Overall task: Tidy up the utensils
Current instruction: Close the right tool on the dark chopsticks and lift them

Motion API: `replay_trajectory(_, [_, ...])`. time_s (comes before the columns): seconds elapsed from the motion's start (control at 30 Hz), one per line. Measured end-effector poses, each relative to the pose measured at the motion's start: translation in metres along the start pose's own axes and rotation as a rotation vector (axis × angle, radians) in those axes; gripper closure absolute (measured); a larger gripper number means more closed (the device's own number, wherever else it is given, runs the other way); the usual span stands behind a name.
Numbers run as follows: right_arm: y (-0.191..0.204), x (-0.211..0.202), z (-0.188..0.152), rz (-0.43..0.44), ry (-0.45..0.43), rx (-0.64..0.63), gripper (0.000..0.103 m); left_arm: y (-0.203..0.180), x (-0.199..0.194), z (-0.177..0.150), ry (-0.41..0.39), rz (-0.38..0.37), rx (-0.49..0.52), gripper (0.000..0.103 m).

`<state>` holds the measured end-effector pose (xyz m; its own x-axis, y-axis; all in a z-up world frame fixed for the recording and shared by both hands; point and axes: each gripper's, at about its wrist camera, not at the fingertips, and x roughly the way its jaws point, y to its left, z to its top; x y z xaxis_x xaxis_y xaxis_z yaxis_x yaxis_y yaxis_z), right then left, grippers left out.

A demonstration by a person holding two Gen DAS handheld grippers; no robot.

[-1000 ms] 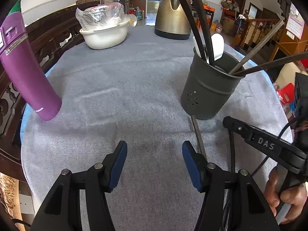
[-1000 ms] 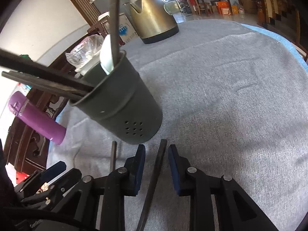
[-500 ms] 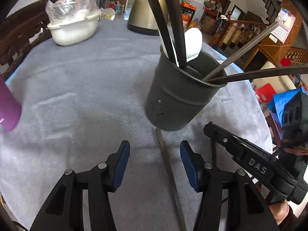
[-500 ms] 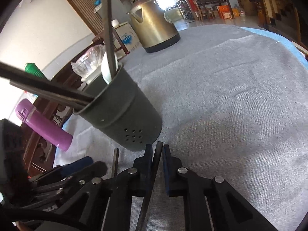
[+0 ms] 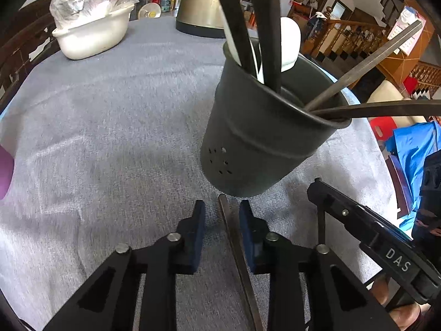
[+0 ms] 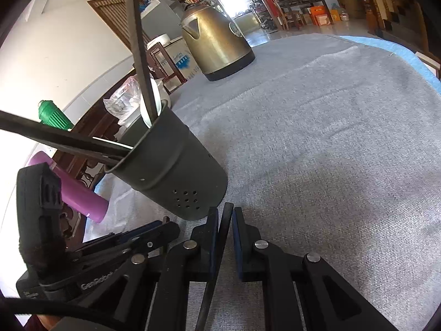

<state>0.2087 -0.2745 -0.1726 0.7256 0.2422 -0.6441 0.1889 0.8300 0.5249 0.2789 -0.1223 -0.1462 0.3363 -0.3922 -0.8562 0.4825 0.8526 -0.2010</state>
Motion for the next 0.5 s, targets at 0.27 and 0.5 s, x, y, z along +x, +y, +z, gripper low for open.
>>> replay_trajectory(0.27, [0.005,-0.014,0.001,0.017,-0.031,-0.013,0.092,0.01,-0.006,-0.003,-0.024,-0.037,0.001,0.097])
replay_trajectory(0.5, [0.014,-0.04,0.002,0.047,-0.084,-0.029,0.093,0.008,-0.055,-0.002,-0.131,-0.075,0.022,0.097])
